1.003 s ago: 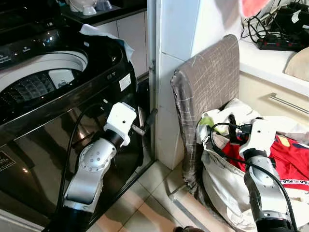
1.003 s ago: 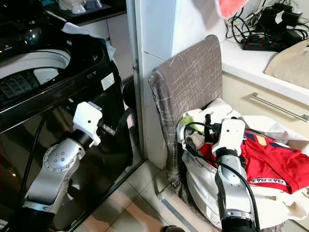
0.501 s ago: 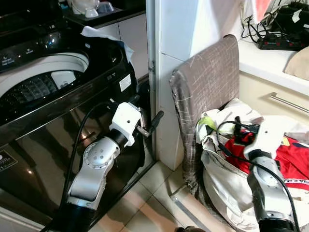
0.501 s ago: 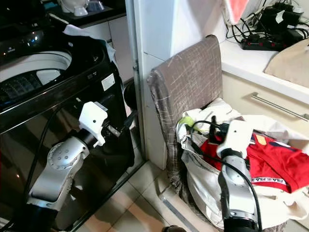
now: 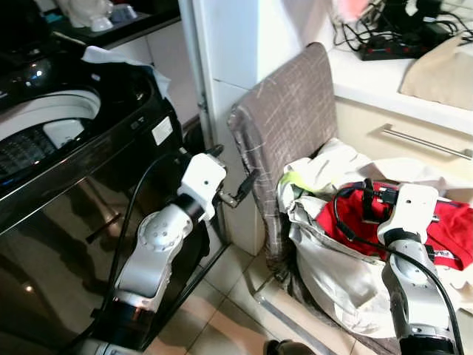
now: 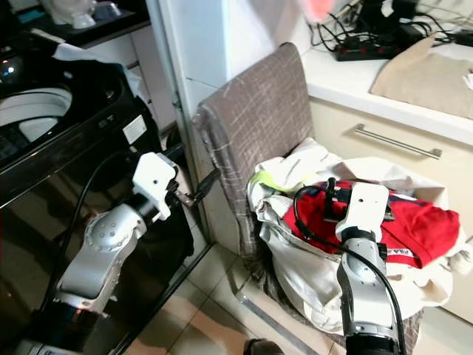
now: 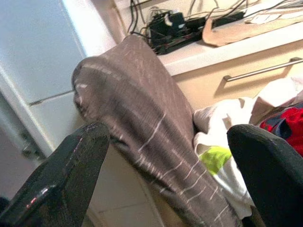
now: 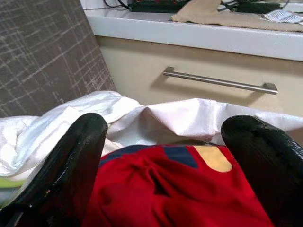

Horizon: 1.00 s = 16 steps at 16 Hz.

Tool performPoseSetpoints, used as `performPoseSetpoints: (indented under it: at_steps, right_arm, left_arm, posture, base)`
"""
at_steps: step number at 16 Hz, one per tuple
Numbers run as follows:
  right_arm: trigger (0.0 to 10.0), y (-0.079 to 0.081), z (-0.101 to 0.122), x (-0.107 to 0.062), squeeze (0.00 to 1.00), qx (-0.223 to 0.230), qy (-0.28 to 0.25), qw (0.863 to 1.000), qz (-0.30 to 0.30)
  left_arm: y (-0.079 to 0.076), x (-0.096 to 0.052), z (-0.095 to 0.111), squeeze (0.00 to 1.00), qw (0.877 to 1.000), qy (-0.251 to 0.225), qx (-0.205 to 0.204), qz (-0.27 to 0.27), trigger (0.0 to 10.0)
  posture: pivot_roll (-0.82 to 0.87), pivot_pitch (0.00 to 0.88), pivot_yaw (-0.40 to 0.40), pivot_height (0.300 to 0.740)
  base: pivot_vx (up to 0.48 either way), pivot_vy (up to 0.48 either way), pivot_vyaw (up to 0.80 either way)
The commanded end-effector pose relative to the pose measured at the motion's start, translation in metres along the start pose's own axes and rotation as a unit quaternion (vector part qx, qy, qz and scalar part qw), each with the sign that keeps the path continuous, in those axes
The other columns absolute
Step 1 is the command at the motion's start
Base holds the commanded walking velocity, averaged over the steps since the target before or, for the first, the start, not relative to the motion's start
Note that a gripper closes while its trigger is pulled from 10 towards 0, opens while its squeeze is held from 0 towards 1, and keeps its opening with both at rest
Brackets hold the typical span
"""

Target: Clothes washing

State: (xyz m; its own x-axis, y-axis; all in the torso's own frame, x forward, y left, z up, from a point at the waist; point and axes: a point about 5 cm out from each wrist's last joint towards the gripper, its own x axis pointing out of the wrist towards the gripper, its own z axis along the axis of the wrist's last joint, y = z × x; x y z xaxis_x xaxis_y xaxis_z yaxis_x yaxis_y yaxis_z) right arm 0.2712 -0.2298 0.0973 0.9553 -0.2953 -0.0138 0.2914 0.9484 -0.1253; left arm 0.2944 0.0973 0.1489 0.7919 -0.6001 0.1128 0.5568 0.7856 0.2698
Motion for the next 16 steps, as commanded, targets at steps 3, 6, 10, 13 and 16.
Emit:
performPoseSetpoints:
  at_steps: [3, 6, 10, 13, 16]
  right_arm:
    - [10.0, -0.012, -0.009, 0.010, 0.00, 0.070, 0.049, 0.995, -0.061]
    - [10.0, -0.021, -0.011, 0.028, 0.00, 0.082, 0.075, 0.991, -0.074]
    - [10.0, -0.020, -0.041, 0.035, 0.00, 0.163, 0.183, 0.966, -0.088]
    - [10.0, -0.005, -0.061, 0.031, 0.00, 0.221, 0.261, 0.936, -0.083]
    - [7.9, 0.001, -0.076, 0.023, 0.00, 0.235, 0.306, 0.918, -0.090]
  left_arm:
    - [0.001, -0.001, 0.000, 0.00, 1.000, 0.002, 0.007, -0.005, 10.0]
    - [0.005, -0.009, 0.002, 0.00, 1.000, 0.007, 0.013, 0.002, 10.0]
    - [0.008, -0.034, 0.002, 0.00, 0.999, 0.035, 0.021, 0.000, 10.0]
    - [0.009, -0.042, 0.007, 0.00, 0.999, 0.044, 0.024, -0.001, 10.0]
    - [0.010, -0.044, 0.009, 0.00, 0.998, 0.052, 0.026, 0.000, 10.0]
  posture:
    - [-0.19, 0.020, 0.096, 0.711]
    - [-0.15, 0.072, 0.107, 0.711]
    - [-0.08, 0.153, 0.134, 0.711]
    - [-0.04, 0.186, 0.144, 0.711]
    - [-0.04, 0.188, 0.138, 0.711]
  base:
    - [0.000, 0.000, -0.45]
    - [0.000, 0.000, 0.00]
    - [0.000, 0.000, 0.00]
    - [0.000, 0.000, 0.00]
    - [0.000, 0.000, 0.00]
